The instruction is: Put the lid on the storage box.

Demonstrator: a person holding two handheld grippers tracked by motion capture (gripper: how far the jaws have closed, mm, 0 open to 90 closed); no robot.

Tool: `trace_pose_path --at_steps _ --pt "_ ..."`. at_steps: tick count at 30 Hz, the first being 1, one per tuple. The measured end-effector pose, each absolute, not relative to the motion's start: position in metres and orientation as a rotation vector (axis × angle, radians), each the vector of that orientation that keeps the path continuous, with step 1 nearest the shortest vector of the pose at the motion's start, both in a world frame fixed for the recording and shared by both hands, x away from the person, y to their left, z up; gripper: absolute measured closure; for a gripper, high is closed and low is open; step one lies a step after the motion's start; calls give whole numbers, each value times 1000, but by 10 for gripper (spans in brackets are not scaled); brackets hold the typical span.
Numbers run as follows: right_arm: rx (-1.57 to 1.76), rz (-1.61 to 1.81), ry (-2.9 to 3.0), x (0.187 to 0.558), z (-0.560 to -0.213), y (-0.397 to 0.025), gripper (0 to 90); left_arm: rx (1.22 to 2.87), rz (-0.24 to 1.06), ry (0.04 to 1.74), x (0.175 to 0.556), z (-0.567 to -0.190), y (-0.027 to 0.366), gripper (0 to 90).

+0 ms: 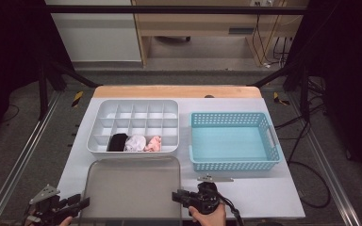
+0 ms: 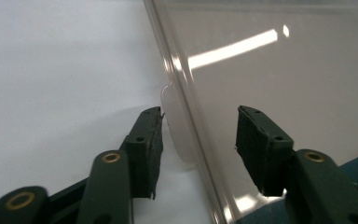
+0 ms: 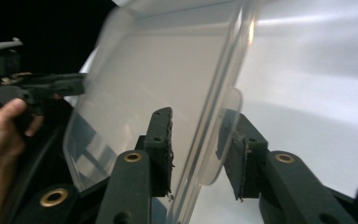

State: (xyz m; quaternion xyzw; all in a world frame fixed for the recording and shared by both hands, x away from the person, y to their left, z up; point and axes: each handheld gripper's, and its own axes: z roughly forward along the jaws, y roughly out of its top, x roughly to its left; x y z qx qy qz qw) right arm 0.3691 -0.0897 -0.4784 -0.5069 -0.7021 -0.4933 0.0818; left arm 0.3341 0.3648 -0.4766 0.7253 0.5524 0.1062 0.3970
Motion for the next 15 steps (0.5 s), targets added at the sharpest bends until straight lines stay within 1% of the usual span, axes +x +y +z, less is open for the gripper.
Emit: trace_pose_path --at_steps 3,9,15 --pt "-1520 -1461 -2106 370 -479 -92 691 1830 257 1396 335 -477 365 422" --pt "-1510 -1459 -2125 370 -478 -93 698 1833 242 1387 337 -477 365 400" --pt "-1509 -1446 -2159 370 -479 -92 709 1838 221 1364 342 -477 364 324"
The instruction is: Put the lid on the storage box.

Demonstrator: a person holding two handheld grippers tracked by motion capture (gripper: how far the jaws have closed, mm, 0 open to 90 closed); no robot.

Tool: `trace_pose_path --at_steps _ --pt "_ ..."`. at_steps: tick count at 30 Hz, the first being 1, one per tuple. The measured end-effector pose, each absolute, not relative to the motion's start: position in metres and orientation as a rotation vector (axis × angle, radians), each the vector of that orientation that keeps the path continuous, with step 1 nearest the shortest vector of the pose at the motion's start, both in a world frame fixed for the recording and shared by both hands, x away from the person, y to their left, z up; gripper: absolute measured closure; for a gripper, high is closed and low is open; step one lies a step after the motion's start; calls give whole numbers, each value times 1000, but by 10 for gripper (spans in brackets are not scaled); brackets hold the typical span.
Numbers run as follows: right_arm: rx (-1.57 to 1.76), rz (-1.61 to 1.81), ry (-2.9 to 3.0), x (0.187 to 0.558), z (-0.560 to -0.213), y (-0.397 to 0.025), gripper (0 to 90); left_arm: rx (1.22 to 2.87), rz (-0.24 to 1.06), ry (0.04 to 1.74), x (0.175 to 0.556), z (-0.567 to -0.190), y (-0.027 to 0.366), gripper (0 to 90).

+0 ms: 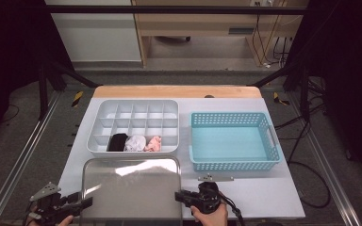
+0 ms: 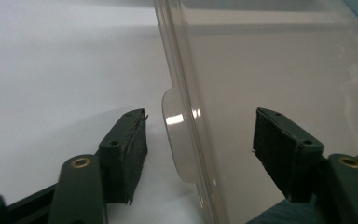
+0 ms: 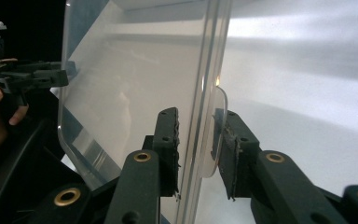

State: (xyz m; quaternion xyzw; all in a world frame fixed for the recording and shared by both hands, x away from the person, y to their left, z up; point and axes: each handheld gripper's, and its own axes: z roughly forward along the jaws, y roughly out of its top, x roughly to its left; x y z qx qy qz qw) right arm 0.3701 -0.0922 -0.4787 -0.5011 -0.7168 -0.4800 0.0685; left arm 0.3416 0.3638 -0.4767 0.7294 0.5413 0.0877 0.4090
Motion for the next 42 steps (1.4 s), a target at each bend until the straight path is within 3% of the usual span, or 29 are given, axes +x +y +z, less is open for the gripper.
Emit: trace_pose_path --at_steps 4,7,17,32,42 --pt "-1504 -1446 -2173 370 -479 -92 710 1844 219 1354 342 -477 363 328" --pt "-1506 -1444 -2165 371 -479 -93 710 1865 192 1332 342 -477 359 404" --pt "-1503 -1439 -2167 372 -478 -93 714 1811 185 1357 339 -472 364 489" --pt "-1489 -1477 -2208 365 -462 -93 725 1744 275 1320 325 -453 368 599" --pt "-1455 -1520 -2219 371 -449 -90 715 1700 338 1281 325 -431 372 619"
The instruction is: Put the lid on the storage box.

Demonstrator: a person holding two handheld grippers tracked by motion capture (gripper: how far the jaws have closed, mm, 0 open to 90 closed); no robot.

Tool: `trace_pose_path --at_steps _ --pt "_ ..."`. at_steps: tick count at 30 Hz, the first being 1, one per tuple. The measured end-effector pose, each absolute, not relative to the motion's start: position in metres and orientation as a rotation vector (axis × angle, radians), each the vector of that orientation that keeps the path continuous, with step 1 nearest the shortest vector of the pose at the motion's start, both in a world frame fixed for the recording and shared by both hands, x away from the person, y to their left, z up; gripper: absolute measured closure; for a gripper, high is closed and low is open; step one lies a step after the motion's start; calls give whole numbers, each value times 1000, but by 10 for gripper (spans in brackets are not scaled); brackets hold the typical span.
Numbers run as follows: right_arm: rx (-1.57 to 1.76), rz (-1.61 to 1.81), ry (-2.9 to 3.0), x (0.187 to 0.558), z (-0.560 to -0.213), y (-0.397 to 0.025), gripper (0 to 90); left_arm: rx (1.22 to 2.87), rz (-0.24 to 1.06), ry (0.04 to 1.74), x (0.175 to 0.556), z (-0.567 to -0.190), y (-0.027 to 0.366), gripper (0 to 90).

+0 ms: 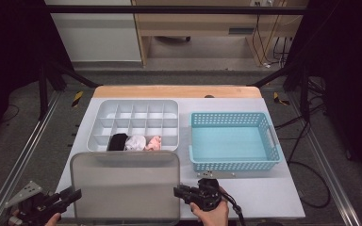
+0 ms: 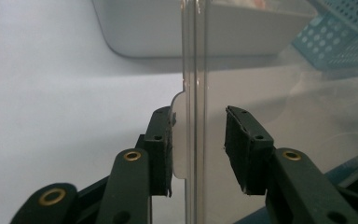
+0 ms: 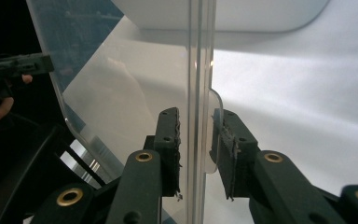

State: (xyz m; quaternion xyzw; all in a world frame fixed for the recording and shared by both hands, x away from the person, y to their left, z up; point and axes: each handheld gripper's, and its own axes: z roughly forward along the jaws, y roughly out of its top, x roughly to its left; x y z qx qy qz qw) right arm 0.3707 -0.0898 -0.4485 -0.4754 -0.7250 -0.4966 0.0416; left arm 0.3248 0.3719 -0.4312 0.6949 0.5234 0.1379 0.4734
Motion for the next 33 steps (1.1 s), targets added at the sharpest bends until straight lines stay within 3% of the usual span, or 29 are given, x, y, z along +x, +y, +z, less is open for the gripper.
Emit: trace_pose_path --at_steps 33 --pt "-1424 -1734 -2272 407 -382 -99 703 1626 479 1142 363 -365 362 625"
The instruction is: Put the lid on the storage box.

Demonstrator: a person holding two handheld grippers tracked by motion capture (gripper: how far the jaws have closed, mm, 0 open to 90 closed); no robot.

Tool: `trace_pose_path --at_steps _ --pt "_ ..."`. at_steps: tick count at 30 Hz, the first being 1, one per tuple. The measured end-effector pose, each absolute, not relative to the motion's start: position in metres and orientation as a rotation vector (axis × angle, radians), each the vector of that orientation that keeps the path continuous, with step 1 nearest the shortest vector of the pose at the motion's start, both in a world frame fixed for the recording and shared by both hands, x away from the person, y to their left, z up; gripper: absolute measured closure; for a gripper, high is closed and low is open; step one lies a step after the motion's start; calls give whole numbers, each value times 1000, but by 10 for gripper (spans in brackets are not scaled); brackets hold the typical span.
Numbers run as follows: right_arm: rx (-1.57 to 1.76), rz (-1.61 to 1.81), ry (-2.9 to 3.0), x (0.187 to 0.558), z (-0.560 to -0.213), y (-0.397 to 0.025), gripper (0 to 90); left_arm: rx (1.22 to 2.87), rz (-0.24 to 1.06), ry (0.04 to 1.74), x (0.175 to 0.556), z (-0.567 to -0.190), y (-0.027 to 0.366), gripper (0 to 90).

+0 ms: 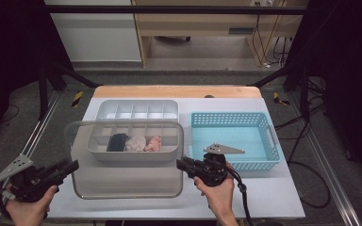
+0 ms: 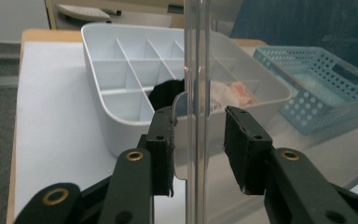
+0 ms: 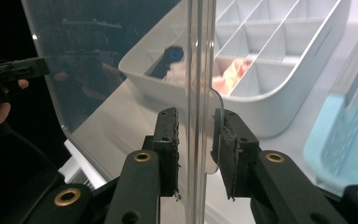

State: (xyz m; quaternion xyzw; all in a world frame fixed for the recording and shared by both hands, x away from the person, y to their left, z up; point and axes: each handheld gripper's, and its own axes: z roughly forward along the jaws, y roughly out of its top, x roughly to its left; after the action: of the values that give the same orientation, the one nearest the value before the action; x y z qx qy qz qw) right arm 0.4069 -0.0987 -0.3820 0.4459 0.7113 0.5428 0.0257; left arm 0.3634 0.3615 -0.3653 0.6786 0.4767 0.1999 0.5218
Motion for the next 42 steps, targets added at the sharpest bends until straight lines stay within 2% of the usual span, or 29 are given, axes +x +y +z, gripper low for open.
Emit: trace_pose_path --at_steps 17,42 --pt "1297 1705 2067 435 -350 -104 697 1578 518 1092 400 -342 354 623" --pt "1316 1699 2038 499 -343 -93 688 1540 525 1124 461 -334 361 621"
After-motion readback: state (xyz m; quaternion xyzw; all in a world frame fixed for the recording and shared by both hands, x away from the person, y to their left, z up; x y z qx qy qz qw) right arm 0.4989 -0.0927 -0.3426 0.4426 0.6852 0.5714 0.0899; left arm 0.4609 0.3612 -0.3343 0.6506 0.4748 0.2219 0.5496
